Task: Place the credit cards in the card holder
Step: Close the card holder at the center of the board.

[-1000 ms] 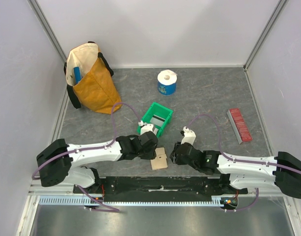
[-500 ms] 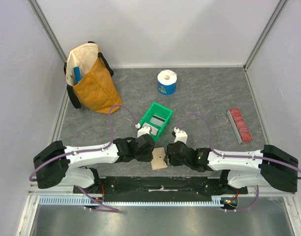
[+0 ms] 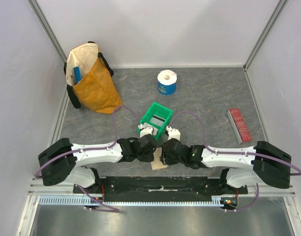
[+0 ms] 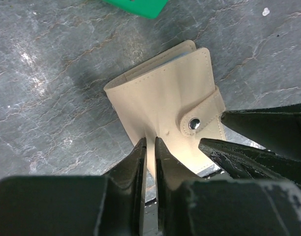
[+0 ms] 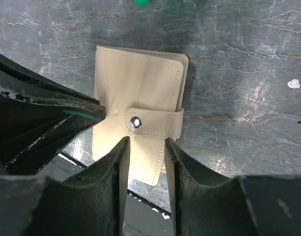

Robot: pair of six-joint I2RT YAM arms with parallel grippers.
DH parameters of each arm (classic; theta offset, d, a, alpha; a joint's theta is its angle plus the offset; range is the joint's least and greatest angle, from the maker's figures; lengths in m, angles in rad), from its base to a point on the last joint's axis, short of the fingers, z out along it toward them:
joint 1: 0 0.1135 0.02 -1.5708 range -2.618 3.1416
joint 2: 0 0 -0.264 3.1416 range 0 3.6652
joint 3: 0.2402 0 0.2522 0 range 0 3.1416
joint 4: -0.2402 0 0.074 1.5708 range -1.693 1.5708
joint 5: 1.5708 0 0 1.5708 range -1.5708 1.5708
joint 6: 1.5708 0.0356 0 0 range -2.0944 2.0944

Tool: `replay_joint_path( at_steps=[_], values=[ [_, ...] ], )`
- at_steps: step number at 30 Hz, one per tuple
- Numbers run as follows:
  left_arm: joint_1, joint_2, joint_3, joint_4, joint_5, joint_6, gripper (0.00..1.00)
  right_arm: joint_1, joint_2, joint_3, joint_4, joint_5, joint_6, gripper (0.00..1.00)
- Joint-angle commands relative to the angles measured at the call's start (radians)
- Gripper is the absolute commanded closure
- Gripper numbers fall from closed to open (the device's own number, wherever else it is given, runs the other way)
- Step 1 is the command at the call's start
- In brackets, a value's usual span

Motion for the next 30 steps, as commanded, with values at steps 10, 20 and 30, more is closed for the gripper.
replay_joint_path(
  at_steps=[10, 20, 30],
  values=[
    [-0.002, 0.063, 0.009, 0.032, 0.007, -0.008, 0.91, 0.002, 0.007, 0.113, -0.05, 0.044, -0.057, 0.71],
    [-0.002, 0.062, 0.017, 0.022, -0.004, -0.016, 0.92, 0.004, 0.038, 0.119, -0.032, 0.06, -0.049, 0.75],
    [-0.001, 0.047, 0.012, 0.019, -0.012, -0.019, 0.92, 0.004, 0.143, 0.09, 0.021, 0.03, -0.015, 0.77]
  ],
)
